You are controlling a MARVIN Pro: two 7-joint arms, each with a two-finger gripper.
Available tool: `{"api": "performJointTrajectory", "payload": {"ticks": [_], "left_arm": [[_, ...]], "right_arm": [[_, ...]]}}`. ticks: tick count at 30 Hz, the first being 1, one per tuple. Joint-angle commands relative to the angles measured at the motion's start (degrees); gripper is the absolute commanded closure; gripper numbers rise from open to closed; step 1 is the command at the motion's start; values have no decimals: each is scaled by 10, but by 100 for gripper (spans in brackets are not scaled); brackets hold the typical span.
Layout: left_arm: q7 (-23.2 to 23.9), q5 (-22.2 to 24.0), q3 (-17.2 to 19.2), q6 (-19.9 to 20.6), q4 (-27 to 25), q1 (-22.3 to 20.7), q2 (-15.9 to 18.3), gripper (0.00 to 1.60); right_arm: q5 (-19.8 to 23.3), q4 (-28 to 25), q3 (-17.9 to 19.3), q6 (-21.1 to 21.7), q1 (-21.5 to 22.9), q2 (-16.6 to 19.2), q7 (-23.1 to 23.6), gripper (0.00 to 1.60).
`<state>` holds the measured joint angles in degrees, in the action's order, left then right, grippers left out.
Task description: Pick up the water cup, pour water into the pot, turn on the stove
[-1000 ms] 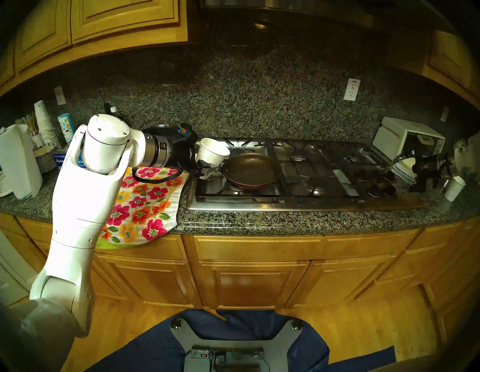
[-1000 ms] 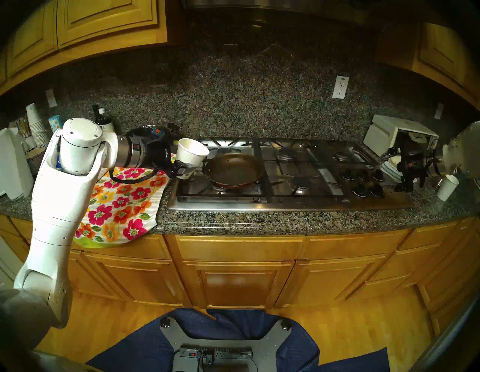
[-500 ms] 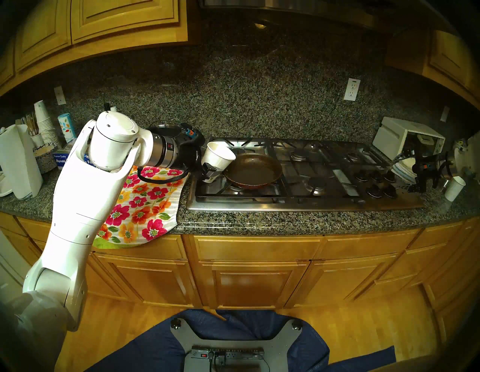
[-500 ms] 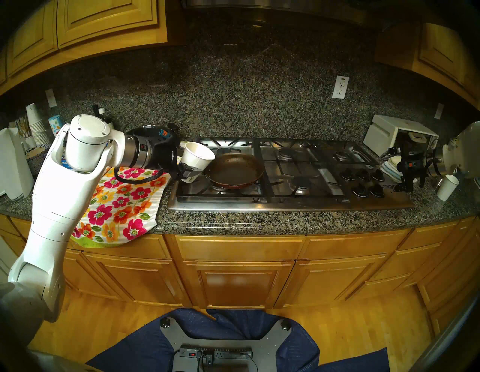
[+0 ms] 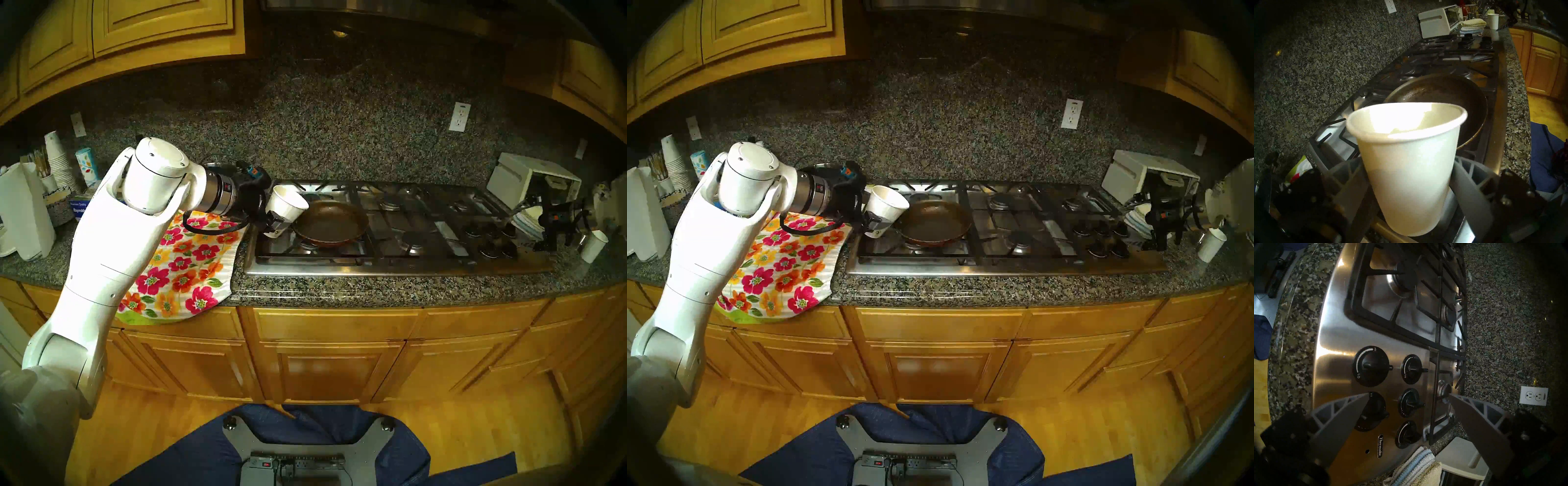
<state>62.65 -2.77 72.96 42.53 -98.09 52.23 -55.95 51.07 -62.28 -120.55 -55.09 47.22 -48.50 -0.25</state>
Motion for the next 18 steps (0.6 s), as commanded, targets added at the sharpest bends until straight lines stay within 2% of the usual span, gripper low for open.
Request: {"api": "performJointTrajectory", "payload": {"ticks": [1, 2, 4, 5, 6, 7, 13, 18], "left_arm": [[63, 15, -13, -5, 3, -76, 13, 46], [59, 15, -5, -7, -4, -64, 10, 46], [68, 26, -19, 2, 4, -81, 16, 45], [54, 27, -15, -2, -5, -71, 16, 46], [75, 27, -35, 0, 9, -96, 25, 46], [56, 34, -28, -3, -3, -81, 25, 46], [67, 51, -71, -1, 1, -111, 51, 43], [54, 66, -88, -1, -4, -115, 62, 45]], "right_arm": [[3, 11, 1, 1, 14, -4, -5, 0], [3, 11, 1, 1, 14, -4, -5, 0], [3, 11, 1, 1, 14, -4, -5, 0], [3, 11, 1, 1, 14, -4, -5, 0], [3, 11, 1, 1, 14, -4, -5, 0], [3, 11, 1, 1, 14, -4, -5, 0], [3, 11, 1, 1, 14, -4, -5, 0], [3, 11, 1, 1, 14, -4, -5, 0]]}}
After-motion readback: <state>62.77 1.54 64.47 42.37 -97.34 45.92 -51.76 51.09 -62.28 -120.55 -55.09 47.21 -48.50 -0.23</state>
